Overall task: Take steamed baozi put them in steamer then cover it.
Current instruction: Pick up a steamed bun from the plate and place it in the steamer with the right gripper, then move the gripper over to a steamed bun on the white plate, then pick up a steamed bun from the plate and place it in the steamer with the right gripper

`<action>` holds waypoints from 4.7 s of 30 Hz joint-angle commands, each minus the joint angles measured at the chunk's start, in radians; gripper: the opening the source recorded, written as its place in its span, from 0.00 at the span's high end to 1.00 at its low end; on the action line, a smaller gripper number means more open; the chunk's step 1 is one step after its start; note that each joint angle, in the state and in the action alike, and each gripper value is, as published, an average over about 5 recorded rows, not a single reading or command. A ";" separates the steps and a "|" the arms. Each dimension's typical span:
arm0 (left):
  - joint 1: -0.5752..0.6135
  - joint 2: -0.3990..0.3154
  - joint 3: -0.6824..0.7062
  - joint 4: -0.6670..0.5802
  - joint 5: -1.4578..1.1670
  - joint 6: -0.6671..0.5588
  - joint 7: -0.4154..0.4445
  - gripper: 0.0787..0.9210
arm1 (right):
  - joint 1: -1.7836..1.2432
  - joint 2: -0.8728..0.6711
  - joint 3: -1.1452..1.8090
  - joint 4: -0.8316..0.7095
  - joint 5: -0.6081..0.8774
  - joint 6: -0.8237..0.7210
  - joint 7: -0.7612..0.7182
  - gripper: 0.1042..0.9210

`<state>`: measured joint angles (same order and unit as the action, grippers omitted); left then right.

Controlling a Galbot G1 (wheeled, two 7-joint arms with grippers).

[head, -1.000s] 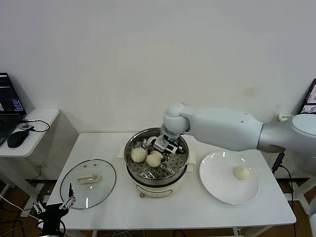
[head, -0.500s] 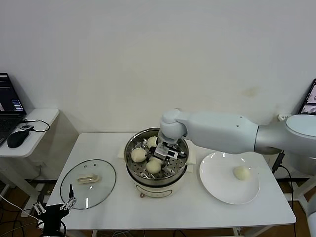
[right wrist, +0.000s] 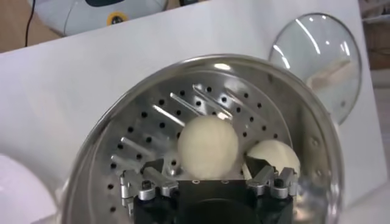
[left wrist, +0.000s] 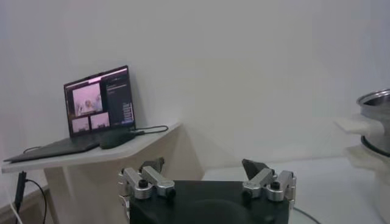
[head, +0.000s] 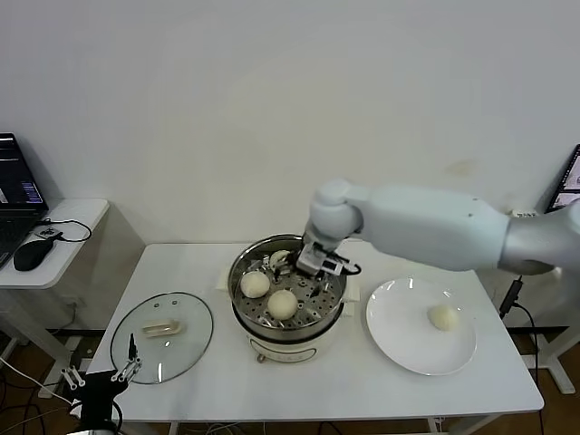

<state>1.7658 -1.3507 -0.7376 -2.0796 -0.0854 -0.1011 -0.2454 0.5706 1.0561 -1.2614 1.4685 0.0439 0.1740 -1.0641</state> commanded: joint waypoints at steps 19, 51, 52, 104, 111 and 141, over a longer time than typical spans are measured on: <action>-0.014 0.043 0.032 -0.002 -0.001 0.006 0.004 0.12 | -0.298 -0.715 0.271 0.143 -0.085 -0.399 0.018 0.12; 0.009 0.035 -0.004 0.006 0.010 0.018 0.007 0.12 | -0.864 -0.471 0.761 -0.255 -0.363 -0.296 0.089 0.12; 0.009 0.036 -0.006 0.007 0.010 0.018 0.007 0.12 | -0.862 -0.459 0.759 -0.264 -0.364 -0.295 0.093 0.12; -0.003 0.046 -0.002 0.007 0.004 0.009 0.003 0.12 | -0.020 -0.554 0.175 0.146 0.129 -0.497 0.038 0.39; -0.012 0.042 0.003 -0.001 0.019 0.002 0.001 0.12 | 0.164 -0.362 0.019 0.169 0.321 -0.593 0.107 0.38; -0.018 0.030 -0.015 0.015 0.032 -0.024 -0.011 0.12 | -0.160 0.069 0.031 -0.124 0.419 -0.869 0.289 0.38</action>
<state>1.7477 -1.3208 -0.7527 -2.0667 -0.0551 -0.1254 -0.2559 0.4721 1.0337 -1.2205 1.4128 0.4637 -0.6368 -0.8046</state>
